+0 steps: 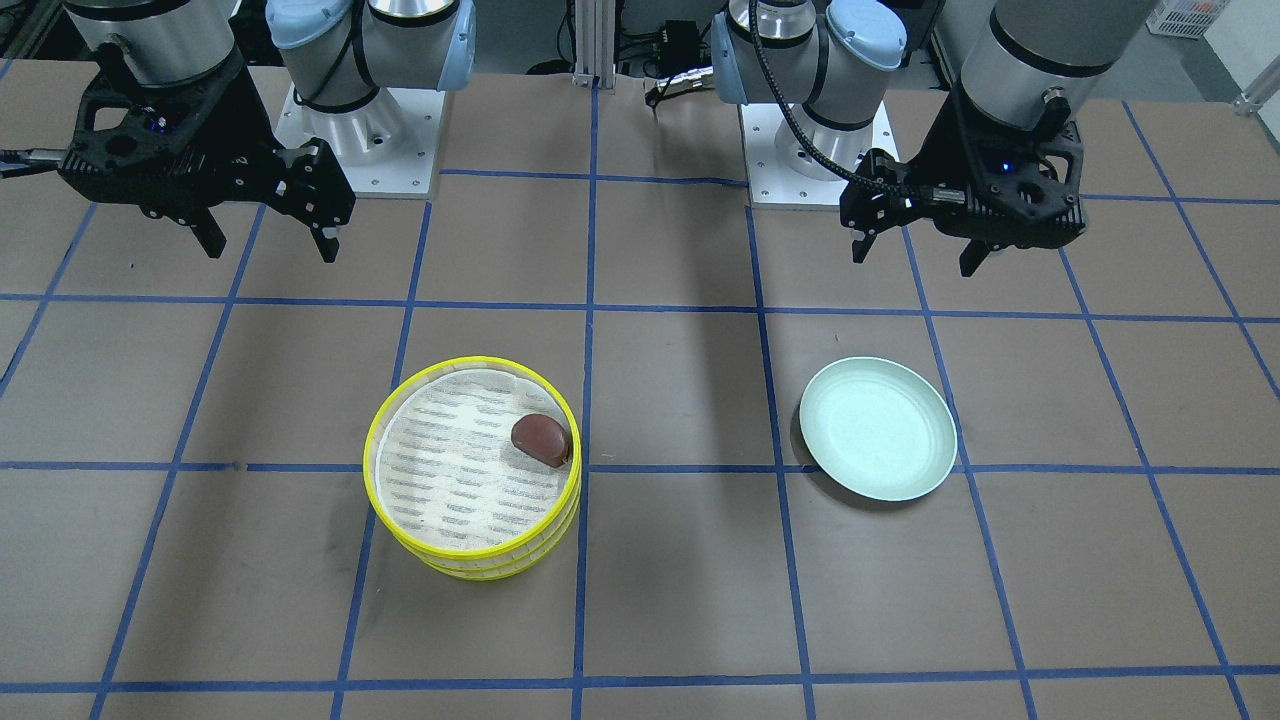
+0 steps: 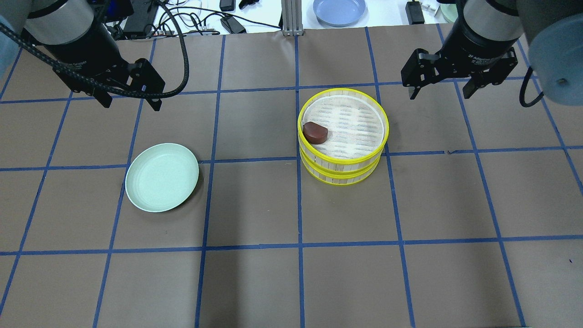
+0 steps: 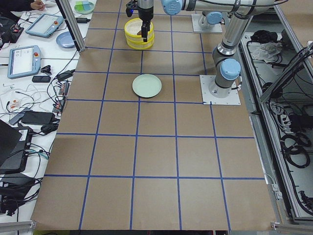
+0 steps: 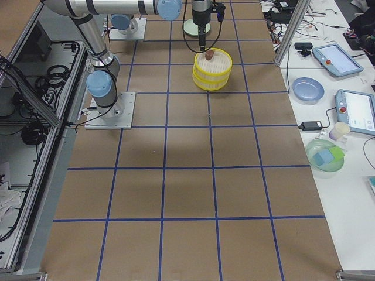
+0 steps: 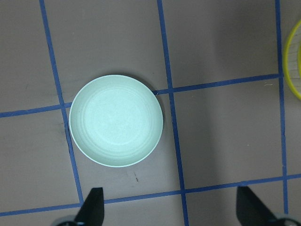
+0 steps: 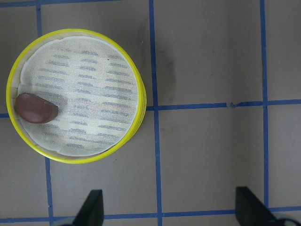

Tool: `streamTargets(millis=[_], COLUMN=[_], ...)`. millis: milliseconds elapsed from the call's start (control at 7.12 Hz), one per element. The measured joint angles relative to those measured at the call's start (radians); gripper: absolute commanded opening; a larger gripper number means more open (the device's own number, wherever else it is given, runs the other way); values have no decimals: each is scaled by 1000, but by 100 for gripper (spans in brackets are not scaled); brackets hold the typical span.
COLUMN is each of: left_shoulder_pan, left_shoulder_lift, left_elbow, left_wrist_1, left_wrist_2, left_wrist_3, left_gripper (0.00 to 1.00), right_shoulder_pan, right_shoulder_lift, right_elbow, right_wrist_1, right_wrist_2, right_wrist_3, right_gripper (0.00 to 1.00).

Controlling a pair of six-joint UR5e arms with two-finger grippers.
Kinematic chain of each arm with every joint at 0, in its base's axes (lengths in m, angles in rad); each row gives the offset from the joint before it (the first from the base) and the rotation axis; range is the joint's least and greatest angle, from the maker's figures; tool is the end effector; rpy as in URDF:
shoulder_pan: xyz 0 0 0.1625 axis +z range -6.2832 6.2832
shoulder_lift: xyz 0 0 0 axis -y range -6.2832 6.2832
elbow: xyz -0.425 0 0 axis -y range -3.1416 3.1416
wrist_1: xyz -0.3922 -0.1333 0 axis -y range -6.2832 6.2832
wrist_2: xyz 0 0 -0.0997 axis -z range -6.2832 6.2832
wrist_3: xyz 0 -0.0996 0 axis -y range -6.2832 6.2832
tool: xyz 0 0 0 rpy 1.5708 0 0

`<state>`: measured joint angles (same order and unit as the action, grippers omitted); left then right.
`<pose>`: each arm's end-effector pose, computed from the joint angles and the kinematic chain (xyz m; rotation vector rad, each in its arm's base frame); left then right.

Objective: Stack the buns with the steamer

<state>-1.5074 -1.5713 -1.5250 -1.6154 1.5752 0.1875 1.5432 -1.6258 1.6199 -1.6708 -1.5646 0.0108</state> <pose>-0.1014 -0.4992 0.5057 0.1945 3.1311 -0.0002 0.1207 -0.4820 0.5007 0.0596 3.1313 -0.1661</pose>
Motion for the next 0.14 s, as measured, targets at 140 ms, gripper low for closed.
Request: streamTargets(millis=[140], left_shoulder_pan=[-1], left_shoulder_lift=[-4], left_elbow=[-2], left_wrist_1=[2], left_wrist_2=[-4], left_wrist_3=[0], left_gripper=[100], right_shoulder_pan=[1], right_shoulder_lift=[-1], right_elbow=[0], right_wrist_1=[0], right_wrist_2=[-6], right_wrist_3=[0], right_gripper=[100])
